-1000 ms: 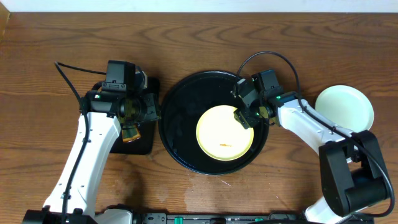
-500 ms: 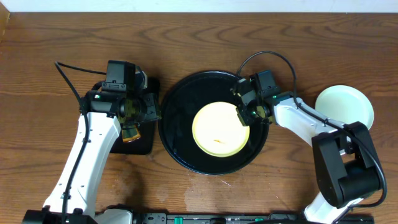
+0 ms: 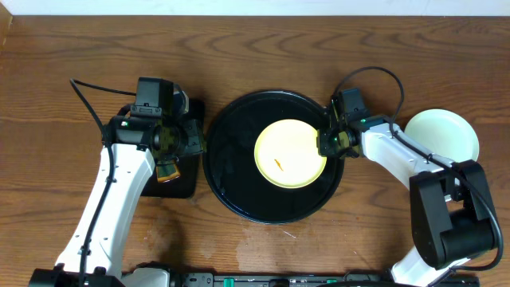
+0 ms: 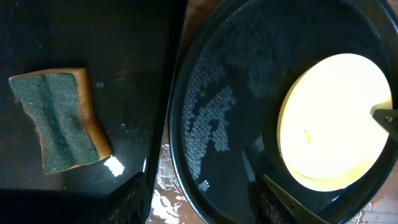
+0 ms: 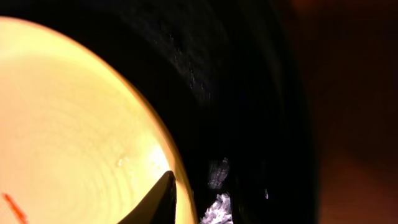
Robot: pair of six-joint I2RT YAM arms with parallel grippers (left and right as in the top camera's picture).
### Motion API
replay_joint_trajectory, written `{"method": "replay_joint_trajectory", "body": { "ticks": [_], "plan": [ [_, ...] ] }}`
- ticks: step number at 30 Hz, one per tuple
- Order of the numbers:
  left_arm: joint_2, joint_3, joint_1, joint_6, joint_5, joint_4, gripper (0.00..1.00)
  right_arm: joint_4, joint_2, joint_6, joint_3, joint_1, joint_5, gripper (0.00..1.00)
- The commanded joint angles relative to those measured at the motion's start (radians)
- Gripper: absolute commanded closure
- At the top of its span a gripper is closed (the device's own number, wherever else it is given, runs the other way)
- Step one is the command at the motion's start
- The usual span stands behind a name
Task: Clean dirty plates on tray and stack at the side
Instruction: 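Grasp the sponge in the black tray with the left gripper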
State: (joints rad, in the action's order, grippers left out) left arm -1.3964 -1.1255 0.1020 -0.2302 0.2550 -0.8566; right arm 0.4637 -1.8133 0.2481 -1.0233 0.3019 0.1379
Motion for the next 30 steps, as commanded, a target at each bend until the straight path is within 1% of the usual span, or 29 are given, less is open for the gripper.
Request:
{"method": "replay_joint_trajectory", "body": {
  "ticks": [1,4,7,11,13,14,16,19,21,25,30],
  "plan": [
    [-0.003,0.004,0.002,0.017,-0.034,-0.003,0.45,-0.029,-0.006,-0.267,0.009,-0.010,-0.028,0.72],
    [-0.003,0.004,0.001,0.021,-0.044,-0.002,0.45,-0.042,-0.009,-0.312,0.010,-0.008,-0.009,0.72],
    [-0.003,0.005,0.002,0.020,-0.094,-0.003,0.45,-0.048,-0.024,-0.317,0.010,-0.009,0.034,0.71],
    [-0.005,0.005,0.001,0.020,-0.144,-0.002,0.45,-0.084,-0.059,-0.317,0.010,-0.009,0.087,0.79],
    [-0.011,0.008,0.001,0.020,-0.145,-0.002,0.45,-0.087,-0.074,-0.312,0.010,-0.009,0.106,0.88],
    [-0.016,0.009,0.000,0.019,-0.150,-0.003,0.45,-0.087,-0.082,-0.299,0.010,-0.008,0.106,0.99],
    [-0.030,0.009,0.000,0.003,-0.198,-0.011,0.45,-0.083,-0.087,-0.256,0.011,-0.009,0.089,0.99],
    [-0.059,0.009,-0.001,-0.087,-0.345,-0.013,0.45,-0.076,-0.087,-0.140,0.011,-0.009,0.014,0.99],
    [-0.088,0.009,-0.001,-0.132,-0.414,-0.005,0.45,-0.070,-0.087,-0.097,0.011,-0.009,-0.005,0.99],
    [-0.168,0.009,-0.007,-0.142,-0.432,0.023,0.45,-0.055,-0.087,-0.080,0.011,-0.009,-0.008,0.99],
    [-0.304,0.009,-0.051,-0.137,-0.432,0.062,0.46,-0.044,-0.087,-0.080,0.010,-0.008,-0.007,0.99]
  ]
}}
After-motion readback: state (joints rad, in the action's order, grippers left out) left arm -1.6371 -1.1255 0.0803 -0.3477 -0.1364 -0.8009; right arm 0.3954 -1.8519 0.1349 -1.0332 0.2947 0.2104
